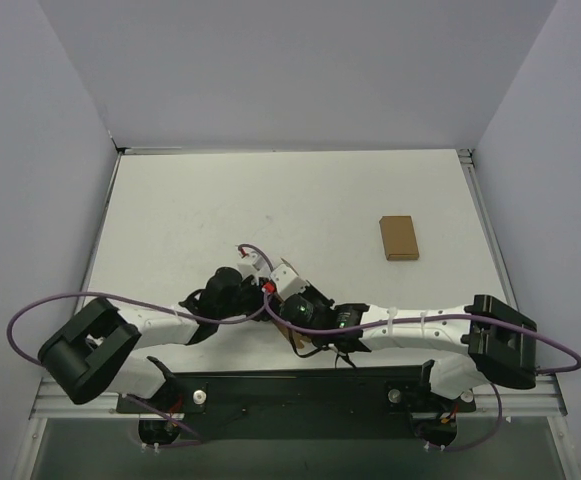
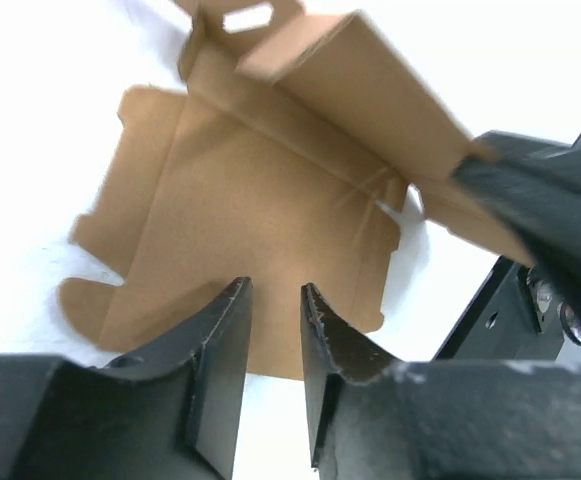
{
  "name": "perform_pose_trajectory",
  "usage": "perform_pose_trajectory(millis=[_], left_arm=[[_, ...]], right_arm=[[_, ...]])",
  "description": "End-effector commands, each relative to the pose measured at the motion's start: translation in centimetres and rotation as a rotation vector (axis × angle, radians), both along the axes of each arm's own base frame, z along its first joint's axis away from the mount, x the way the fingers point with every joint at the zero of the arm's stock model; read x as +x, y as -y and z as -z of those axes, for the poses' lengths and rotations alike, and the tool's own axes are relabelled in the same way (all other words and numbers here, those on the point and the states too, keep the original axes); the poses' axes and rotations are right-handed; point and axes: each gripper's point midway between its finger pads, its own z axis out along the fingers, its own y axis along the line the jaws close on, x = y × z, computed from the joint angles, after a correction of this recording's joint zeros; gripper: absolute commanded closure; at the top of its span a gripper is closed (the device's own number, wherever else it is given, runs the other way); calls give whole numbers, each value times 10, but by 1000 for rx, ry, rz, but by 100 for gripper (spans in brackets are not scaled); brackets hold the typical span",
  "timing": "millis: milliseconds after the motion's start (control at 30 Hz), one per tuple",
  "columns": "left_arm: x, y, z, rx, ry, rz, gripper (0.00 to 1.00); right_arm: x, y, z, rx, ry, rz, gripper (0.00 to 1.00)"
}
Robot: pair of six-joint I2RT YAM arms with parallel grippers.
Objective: Fold the paper box
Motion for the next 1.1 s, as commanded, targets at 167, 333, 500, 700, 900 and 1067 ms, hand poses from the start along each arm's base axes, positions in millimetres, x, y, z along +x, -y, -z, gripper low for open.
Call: perform_pose_trajectory(millis=[167, 333, 500, 700, 900, 1067], left_arm=[[56, -48, -53, 6, 140, -172, 55], [84, -49, -84, -34, 191, -197, 48], [99, -26, -104, -98, 196, -139, 43], [100, -7, -115, -191, 155, -85, 39], [89, 10, -112, -301, 62, -39, 37], [87, 27, -112, -313, 41, -8, 37]], right_arm=[[-17, 16, 26, -32, -122, -77, 100], [-15, 20, 31, -44, -116, -64, 100], [-12, 23, 30, -50, -104, -53, 100], [-9, 25, 27, -32, -106, -46, 100], [-5, 27, 26, -22, -113, -43, 100], [-4, 29, 28, -26, -116, -40, 100]])
